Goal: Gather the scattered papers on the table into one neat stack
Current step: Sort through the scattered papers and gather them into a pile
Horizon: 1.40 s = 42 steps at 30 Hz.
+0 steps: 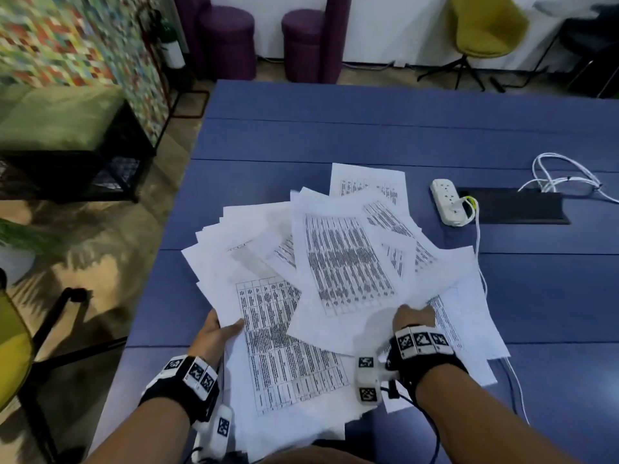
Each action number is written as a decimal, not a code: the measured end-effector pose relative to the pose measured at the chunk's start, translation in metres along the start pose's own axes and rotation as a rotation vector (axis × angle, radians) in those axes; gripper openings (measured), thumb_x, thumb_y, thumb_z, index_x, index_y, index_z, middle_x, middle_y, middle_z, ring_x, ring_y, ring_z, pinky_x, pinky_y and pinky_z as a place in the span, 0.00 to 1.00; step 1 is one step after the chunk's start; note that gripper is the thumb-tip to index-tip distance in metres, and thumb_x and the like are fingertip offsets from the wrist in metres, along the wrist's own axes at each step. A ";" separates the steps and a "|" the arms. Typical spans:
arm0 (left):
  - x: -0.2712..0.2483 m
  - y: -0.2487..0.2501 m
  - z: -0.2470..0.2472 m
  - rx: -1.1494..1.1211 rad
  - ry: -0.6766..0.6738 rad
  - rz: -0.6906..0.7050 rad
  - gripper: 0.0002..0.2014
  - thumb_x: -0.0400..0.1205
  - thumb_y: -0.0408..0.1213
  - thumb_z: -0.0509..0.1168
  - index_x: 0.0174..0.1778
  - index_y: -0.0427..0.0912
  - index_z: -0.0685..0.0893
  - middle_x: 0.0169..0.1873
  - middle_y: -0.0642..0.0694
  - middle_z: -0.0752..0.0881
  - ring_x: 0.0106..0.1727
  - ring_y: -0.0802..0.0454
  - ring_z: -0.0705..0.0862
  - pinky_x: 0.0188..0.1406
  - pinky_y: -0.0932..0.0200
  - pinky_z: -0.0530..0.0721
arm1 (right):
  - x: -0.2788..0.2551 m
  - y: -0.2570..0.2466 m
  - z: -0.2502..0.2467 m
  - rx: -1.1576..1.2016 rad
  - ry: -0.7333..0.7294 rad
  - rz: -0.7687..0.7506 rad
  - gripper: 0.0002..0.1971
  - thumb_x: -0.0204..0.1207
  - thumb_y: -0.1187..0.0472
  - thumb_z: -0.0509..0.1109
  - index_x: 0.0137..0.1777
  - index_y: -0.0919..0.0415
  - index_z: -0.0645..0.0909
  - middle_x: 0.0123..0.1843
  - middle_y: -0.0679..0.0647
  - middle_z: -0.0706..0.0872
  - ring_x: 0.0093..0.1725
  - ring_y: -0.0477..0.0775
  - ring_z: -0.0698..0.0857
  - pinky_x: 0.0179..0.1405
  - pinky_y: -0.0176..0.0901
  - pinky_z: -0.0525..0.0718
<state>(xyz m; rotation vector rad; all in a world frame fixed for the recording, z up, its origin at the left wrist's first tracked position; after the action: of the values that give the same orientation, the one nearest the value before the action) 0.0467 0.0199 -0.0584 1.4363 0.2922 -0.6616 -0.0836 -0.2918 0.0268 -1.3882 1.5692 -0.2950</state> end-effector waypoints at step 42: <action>-0.028 0.022 0.012 0.260 0.164 -0.094 0.26 0.81 0.43 0.71 0.26 0.48 0.61 0.11 0.58 0.59 0.11 0.58 0.57 0.25 0.60 0.56 | 0.013 0.045 0.015 0.043 -0.646 0.118 0.17 0.65 0.51 0.81 0.49 0.59 0.84 0.39 0.66 0.89 0.36 0.63 0.88 0.44 0.57 0.89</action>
<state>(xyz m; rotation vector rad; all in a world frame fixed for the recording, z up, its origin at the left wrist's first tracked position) 0.0347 0.0153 -0.0230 1.7391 0.4156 -0.6767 -0.0982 -0.2828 -0.0192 -1.1904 1.0884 0.1814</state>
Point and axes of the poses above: each hand's wrist, its own x-axis towards the middle knuckle, its own z-axis out of the palm, y = z × x, the point moved 2 cm from there along x, towards the middle knuckle
